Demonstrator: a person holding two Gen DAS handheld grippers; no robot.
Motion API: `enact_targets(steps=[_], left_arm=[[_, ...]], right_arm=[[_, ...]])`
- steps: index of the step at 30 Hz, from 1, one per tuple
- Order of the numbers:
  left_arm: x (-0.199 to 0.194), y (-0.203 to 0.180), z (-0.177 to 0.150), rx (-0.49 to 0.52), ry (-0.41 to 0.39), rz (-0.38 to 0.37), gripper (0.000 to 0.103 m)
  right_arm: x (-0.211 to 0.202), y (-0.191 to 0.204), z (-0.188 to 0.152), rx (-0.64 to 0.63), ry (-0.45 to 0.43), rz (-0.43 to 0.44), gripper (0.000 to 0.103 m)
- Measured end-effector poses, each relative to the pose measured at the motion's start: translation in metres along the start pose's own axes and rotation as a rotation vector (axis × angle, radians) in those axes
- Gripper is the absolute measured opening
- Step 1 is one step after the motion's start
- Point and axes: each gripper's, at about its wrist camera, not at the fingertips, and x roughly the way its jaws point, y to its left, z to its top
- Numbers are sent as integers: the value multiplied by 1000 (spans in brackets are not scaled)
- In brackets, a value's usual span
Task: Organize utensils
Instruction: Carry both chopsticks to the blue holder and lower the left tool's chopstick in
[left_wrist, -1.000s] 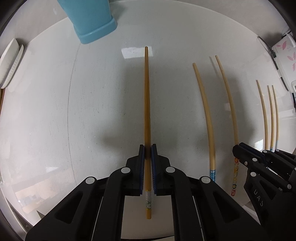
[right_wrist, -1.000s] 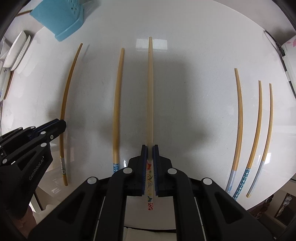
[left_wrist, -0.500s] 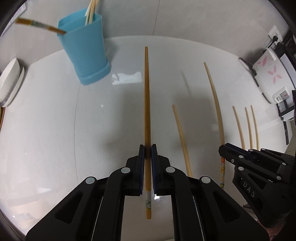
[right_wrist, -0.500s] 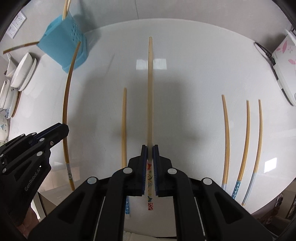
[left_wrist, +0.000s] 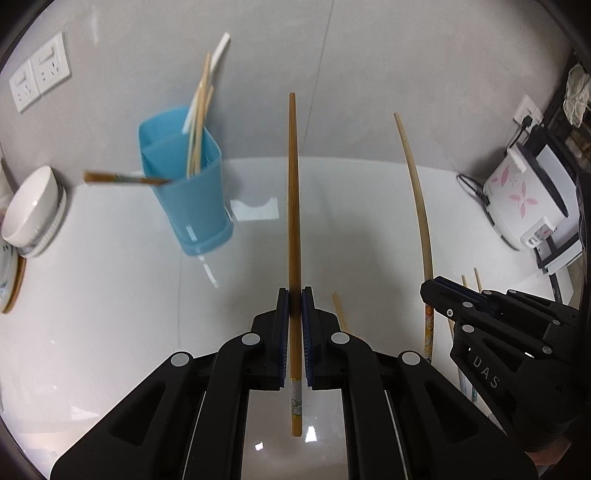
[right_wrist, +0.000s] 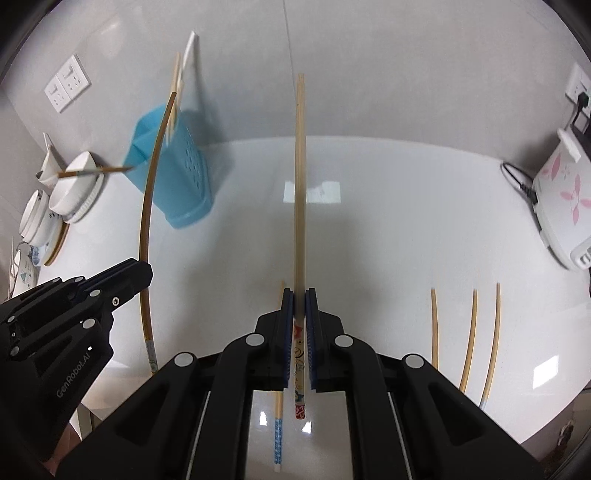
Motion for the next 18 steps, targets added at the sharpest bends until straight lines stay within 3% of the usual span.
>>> enact_targets(steps=[13,18], left_arm=[[-64,37,47,-55,-213,46,6],[-81,47,66,-61,-285,99,6]], right_arm=[[-32,30,54,-79,-184,34,6],[-42,40,72,-87,-236,47,6]])
